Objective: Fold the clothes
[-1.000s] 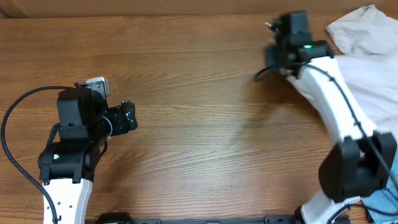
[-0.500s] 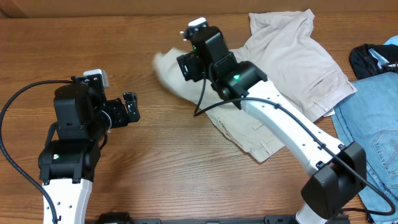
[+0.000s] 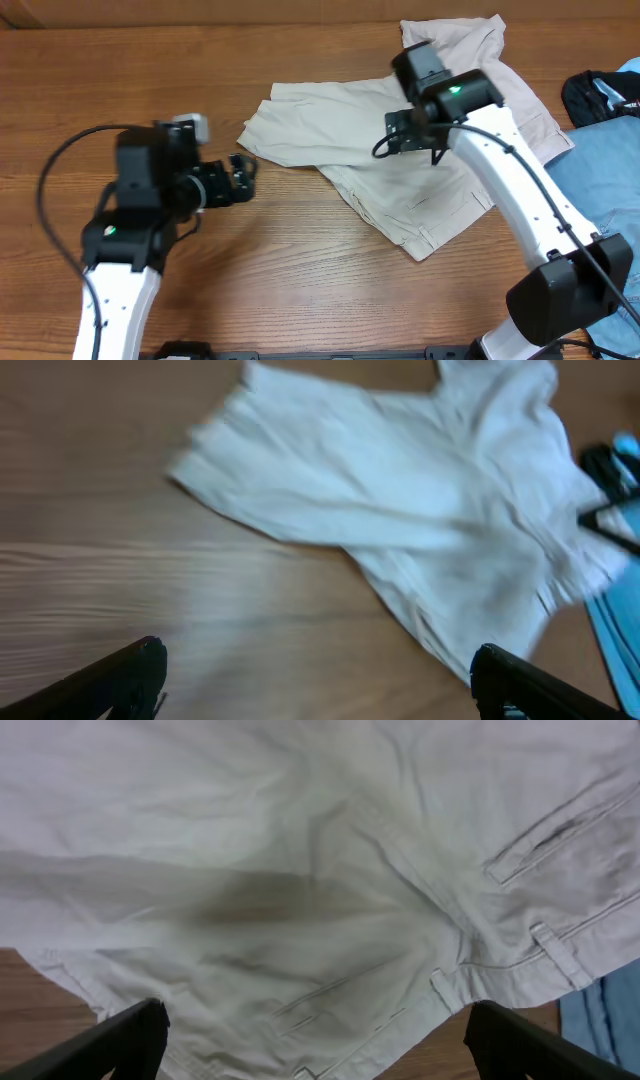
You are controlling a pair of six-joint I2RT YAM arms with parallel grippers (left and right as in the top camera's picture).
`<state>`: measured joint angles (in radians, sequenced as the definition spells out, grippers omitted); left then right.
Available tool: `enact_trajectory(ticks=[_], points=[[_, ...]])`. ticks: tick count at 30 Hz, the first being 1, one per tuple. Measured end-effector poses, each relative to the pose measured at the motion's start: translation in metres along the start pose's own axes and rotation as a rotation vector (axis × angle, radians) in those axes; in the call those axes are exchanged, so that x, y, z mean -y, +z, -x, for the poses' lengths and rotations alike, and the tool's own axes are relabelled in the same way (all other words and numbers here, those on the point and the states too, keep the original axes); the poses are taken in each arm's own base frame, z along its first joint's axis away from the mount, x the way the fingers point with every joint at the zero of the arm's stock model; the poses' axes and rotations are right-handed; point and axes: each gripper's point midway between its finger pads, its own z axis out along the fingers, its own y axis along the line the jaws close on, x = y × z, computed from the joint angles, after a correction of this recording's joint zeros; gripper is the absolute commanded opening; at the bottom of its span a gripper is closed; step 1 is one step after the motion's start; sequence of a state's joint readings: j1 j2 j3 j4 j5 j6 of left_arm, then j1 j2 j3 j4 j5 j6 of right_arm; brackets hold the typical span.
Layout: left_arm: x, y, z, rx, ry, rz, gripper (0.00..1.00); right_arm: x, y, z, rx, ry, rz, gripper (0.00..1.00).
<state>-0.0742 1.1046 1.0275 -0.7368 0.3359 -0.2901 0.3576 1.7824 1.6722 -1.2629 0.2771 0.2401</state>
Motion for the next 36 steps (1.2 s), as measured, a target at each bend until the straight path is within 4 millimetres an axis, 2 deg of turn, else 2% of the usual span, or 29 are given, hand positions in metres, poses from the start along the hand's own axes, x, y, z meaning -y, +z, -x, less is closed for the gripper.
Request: enact_trajectory(ticks=[3, 6, 8, 11, 15, 20, 22, 25, 26, 27, 28, 29, 36], points=[[0.025, 0.026, -0.023, -0.116, 0.029, -0.058, 1.0, 0.018, 0.004, 0.006, -0.005, 0.079, 0.027, 1.0], [0.059, 0.053, -0.048, -0.216, 0.078, -0.124, 1.0, 0.041, -0.002, 0.014, 0.024, 0.157, 0.039, 1.0], [0.078, 0.069, -0.063, -0.267, 0.092, -0.155, 1.0, 0.058, -0.011, 0.019, 0.061, 0.202, 0.039, 1.0], [0.111, 0.102, -0.088, -0.331, 0.099, -0.205, 1.0, 0.087, -0.038, 0.024, 0.141, 0.277, 0.041, 1.0], [0.136, 0.138, -0.124, -0.417, 0.049, -0.221, 1.0, 0.108, -0.067, 0.02, 0.211, 0.327, 0.041, 1.0], [0.147, 0.178, -0.166, -0.509, -0.039, -0.192, 0.96, 0.117, -0.084, 0.017, 0.253, 0.35, 0.046, 1.0], [0.15, 0.192, -0.178, -0.523, -0.066, -0.188, 0.88, 0.117, -0.086, 0.016, 0.257, 0.35, 0.047, 1.0], [0.155, 0.207, -0.188, -0.525, -0.092, -0.198, 0.64, 0.117, -0.087, 0.015, 0.254, 0.35, 0.047, 1.0], [0.157, 0.212, -0.189, -0.522, -0.103, -0.201, 0.37, 0.117, -0.087, 0.015, 0.253, 0.35, 0.047, 1.0], [0.157, 0.216, -0.193, -0.528, -0.118, -0.198, 0.2, 0.117, -0.087, 0.014, 0.252, 0.35, 0.047, 1.0], [0.155, 0.218, -0.196, -0.533, -0.126, -0.191, 0.07, 0.117, -0.087, 0.013, 0.249, 0.349, 0.047, 1.0], [0.153, 0.219, -0.198, -0.538, -0.131, -0.183, 0.04, 0.117, -0.087, 0.012, 0.245, 0.349, 0.047, 1.0], [0.144, 0.22, -0.203, -0.567, -0.154, -0.141, 0.04, 0.117, -0.086, 0.011, 0.24, 0.347, 0.047, 1.0]])
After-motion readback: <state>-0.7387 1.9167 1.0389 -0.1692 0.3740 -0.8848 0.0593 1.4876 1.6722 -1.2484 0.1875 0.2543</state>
